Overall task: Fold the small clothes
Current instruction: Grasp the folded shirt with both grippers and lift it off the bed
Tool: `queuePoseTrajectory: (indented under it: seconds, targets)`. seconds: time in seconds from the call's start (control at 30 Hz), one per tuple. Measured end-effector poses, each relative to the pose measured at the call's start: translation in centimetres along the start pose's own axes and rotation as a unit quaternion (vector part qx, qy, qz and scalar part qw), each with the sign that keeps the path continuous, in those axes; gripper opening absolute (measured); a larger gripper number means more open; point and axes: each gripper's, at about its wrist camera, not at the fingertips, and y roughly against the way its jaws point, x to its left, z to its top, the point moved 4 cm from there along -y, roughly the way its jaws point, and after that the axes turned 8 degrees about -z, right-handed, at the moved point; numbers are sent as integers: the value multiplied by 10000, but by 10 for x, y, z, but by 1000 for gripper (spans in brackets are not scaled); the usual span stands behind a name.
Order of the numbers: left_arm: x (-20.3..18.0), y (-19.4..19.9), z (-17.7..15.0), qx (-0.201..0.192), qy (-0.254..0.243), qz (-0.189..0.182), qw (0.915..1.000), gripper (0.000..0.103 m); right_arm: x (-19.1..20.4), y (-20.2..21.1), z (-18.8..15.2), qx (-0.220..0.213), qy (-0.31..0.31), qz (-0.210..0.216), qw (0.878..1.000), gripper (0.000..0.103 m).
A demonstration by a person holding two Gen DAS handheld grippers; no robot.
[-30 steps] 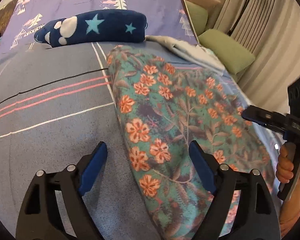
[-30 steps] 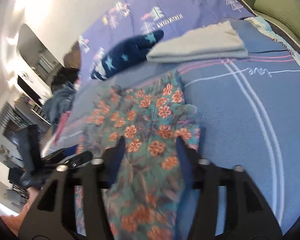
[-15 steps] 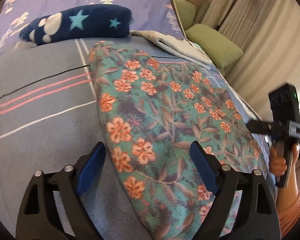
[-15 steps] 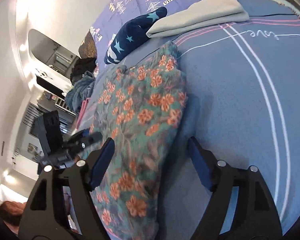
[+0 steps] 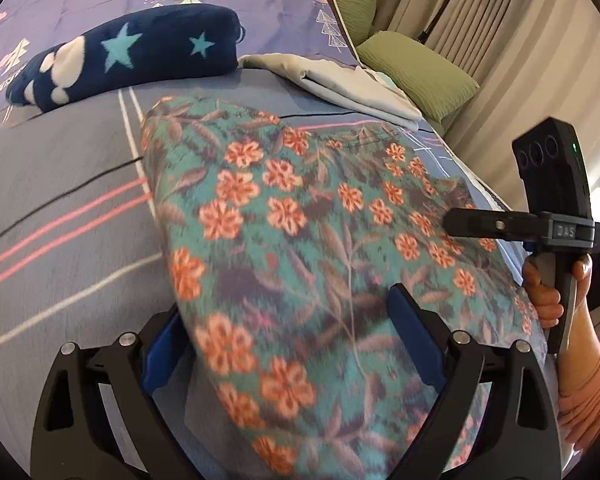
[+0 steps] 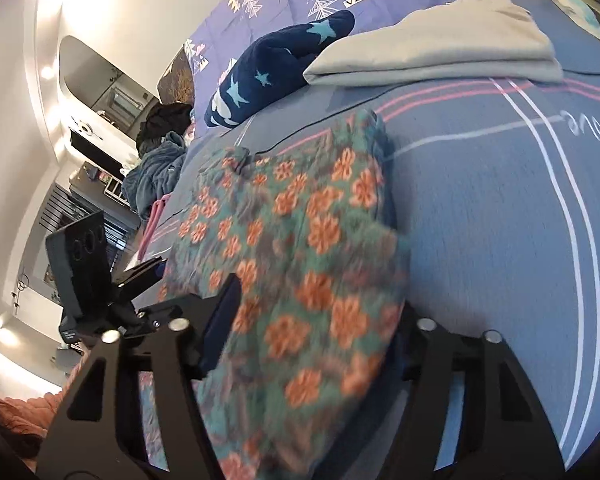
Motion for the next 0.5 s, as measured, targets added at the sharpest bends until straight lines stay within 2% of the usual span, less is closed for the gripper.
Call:
queuePoseTrajectory:
  seconds: [0.13,0.2,0.3,0.33,0.37,0.5]
  targets:
    - [-1,-9,11,61,-156,53,9998,93,-1,-7,5,11,24,29,10000,36]
    - [-4,-12,16,103,-295,94,9995,86,1,-8,4,20,41,37,10000,27]
    - [-10,-9,21,40,-444,191,9988,53,13,1,4,-211,259,-201,9992,19]
    - [-13,-7,22,9,-514,217,9984,31,21,11,3,-379,345,-257,9984,17]
    - [-16,-3,23,-49,-616,304,9976,17,28,20,3,-532,420,-281,9973,17]
    - [-40,28,28,-551,-812,342,9946,14,66,66,-4,-1211,988,-615,9858,16]
